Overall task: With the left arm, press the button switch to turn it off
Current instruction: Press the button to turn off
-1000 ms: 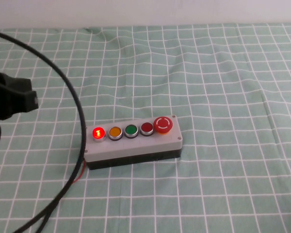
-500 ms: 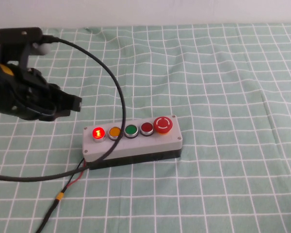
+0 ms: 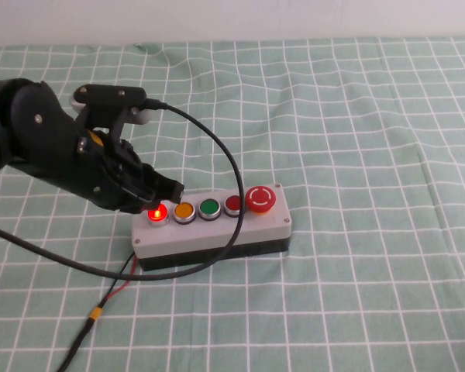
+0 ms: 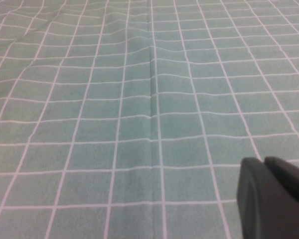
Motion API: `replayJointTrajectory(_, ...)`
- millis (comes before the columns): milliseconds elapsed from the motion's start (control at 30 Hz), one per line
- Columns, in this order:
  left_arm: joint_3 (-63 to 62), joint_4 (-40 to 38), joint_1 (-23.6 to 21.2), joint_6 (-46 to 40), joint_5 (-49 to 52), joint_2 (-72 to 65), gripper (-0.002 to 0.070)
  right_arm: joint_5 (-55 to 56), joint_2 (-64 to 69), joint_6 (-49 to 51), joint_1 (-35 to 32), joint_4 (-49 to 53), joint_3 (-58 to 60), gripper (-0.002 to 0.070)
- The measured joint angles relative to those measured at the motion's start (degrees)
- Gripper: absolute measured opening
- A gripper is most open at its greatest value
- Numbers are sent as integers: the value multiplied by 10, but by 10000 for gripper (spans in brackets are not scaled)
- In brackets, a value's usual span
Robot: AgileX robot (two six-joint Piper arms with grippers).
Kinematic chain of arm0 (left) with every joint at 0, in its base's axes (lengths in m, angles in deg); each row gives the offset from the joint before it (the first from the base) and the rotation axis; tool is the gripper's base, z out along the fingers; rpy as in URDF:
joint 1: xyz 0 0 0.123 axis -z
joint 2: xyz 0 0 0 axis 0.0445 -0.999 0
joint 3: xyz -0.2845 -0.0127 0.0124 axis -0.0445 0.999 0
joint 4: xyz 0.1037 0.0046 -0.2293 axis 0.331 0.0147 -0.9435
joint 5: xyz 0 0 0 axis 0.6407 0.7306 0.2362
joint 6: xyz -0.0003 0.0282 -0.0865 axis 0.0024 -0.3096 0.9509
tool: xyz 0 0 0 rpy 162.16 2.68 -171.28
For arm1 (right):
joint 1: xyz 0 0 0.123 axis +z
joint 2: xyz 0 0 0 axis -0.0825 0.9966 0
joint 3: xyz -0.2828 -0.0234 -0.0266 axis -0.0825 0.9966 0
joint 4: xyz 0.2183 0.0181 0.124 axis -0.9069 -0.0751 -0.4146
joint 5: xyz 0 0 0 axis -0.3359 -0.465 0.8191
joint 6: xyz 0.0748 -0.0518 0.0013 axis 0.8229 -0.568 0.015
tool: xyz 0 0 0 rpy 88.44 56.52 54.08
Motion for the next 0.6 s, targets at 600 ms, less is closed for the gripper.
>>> replayJointTrajectory(600,-6,15,0,0,-46,-62,-2,0,0,0,0,0,0,-17)
